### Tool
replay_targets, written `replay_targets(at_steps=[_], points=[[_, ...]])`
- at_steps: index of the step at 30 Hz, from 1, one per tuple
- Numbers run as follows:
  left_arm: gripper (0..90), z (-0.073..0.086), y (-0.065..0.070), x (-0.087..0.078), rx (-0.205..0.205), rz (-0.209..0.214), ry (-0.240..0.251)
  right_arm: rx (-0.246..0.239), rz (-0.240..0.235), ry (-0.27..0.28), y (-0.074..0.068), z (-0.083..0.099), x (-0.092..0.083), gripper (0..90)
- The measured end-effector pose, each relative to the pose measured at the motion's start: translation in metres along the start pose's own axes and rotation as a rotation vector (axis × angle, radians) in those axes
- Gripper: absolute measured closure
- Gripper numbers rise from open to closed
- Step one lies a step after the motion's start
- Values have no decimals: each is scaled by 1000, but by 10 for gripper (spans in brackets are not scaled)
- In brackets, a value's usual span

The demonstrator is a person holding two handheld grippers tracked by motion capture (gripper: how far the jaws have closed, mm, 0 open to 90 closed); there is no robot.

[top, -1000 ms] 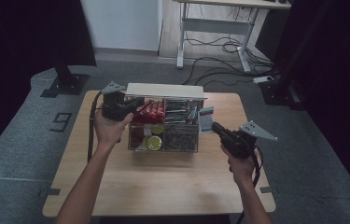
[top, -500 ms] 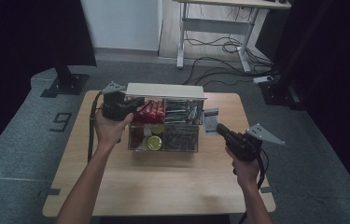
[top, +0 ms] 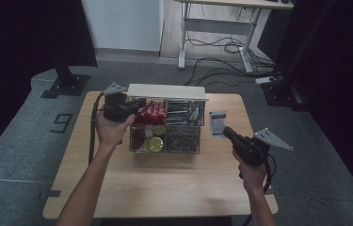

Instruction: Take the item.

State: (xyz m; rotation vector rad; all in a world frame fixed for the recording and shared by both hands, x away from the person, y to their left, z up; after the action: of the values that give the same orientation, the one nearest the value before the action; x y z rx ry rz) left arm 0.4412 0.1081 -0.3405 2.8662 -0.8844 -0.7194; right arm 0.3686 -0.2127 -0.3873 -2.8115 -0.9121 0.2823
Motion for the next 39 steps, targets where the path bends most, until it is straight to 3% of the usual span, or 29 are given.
replay_targets(at_steps=[15, 26, 39], points=[[900, 0, 0, 0, 0, 2, -1, 47, 34, -1, 21, 17, -15, 897], [900, 0, 0, -1, 2, 1, -2, 36, 66, -43, 29, 37, -11, 897], [900, 0, 0, 0, 3, -1, -3, 59, 96, -84, 43, 62, -10, 897]])
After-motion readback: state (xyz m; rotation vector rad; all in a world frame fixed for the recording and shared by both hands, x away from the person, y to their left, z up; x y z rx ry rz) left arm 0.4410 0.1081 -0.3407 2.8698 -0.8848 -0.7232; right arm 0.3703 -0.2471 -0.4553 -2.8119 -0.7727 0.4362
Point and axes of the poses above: each handheld gripper's, and its own axes: x roughly forward along the jaws, z roughly out of its underside, y roughly to its right, the point moved 7 cm from there along x, roughly forward along the jaws, and after that the axes turned 3 degrees about -z, right-handed, at the moved point
